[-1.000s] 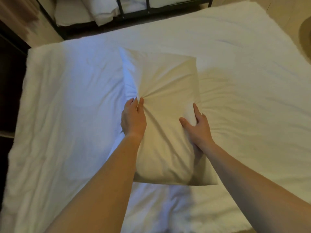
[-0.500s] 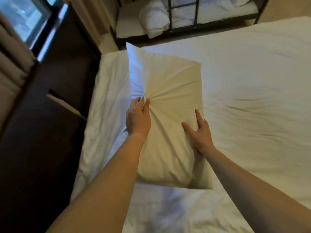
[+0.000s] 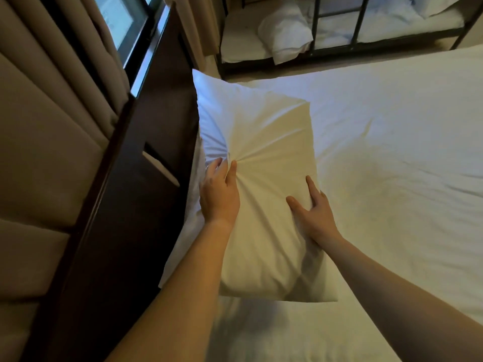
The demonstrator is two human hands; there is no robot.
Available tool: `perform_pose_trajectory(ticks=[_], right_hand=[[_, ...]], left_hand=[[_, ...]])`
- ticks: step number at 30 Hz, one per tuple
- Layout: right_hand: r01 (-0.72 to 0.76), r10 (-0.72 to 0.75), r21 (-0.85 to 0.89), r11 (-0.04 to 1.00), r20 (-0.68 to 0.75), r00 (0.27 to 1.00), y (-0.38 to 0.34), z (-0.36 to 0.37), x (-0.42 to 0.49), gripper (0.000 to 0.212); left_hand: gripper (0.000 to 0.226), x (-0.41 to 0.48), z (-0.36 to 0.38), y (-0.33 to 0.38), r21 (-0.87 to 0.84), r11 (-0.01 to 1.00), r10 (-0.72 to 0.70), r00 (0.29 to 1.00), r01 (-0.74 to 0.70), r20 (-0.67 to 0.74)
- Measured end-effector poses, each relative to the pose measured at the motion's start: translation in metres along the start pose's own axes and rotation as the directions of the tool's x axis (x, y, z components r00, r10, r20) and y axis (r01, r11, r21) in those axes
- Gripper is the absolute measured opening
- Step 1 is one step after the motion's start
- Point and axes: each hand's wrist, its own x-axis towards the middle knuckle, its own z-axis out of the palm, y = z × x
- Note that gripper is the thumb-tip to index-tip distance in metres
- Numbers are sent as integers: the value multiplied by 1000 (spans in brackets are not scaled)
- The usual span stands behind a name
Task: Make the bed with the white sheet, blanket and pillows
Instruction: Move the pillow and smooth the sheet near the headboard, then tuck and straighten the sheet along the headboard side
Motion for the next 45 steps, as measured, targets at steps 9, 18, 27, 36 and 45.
perform_pose_trajectory(ticks=[9, 18, 27, 36, 45], right_hand=[[19, -18, -11, 1000, 40, 999, -16, 163, 65, 85], [38, -36, -48, 998, 53, 998, -24, 231, 123, 82], [-120, 190, -248, 961, 282, 940, 17, 268, 144, 86], [-190, 274, -339, 921, 221, 936, 15, 257, 125, 98], [-167, 237, -353, 921, 164, 958, -15, 167, 62, 92]], left_hand=[[53, 87, -28, -132, -20, 999, -42, 999, 41, -21], [52, 137, -18, -167, 84, 996, 24, 993, -14, -115], [42, 107, 6, -199, 348, 932, -141, 987, 107, 74], [51, 92, -4, -214, 499, 862, -223, 952, 93, 208], [62, 56, -34, -155, 485, 874, -193, 934, 25, 300]])
